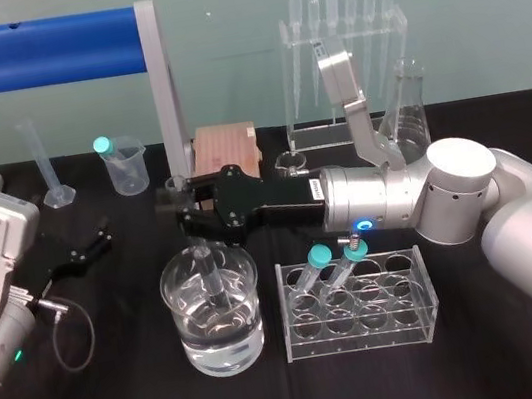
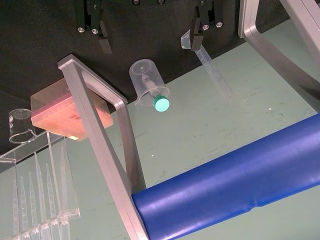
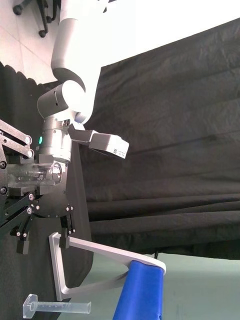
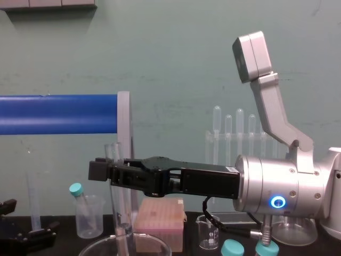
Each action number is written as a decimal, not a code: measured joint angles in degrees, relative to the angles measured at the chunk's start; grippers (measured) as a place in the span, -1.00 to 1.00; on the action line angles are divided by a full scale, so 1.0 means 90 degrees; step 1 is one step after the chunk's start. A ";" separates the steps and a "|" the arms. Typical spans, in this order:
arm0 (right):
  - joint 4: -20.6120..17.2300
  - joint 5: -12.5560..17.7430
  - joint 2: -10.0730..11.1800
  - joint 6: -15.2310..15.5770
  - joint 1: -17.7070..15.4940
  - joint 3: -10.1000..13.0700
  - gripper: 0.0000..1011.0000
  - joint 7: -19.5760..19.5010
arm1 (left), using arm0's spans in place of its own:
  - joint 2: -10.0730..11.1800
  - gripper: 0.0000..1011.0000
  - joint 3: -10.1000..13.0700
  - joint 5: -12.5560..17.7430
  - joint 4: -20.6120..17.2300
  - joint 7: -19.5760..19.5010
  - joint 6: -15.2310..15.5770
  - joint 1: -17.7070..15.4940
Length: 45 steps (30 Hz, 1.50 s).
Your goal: Hold the test tube with one hand and immerse one end into the beaker, then return it to the test tube rack.
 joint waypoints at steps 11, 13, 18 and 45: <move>0.0000 0.0000 0.0000 0.0000 0.0000 0.0000 -0.56 0.0000 | 0.0000 0.98 0.0000 0.0001 0.0000 0.0000 0.0000 0.0000; 0.0000 0.0000 0.0000 0.0000 0.0000 0.0000 -0.55 0.0000 | 0.0000 0.98 0.0000 0.0000 0.0000 0.0000 0.0000 0.0000; 0.0000 0.0000 0.0000 0.0000 0.0000 0.0000 -0.56 0.0000 | 0.0000 0.98 0.0000 0.0000 0.0000 0.0000 0.0000 0.0000; 0.0000 0.0000 0.0000 0.0000 0.0000 0.0000 -0.56 0.0000 | 0.0000 0.98 0.0000 0.0000 0.0000 0.0000 0.0000 0.0000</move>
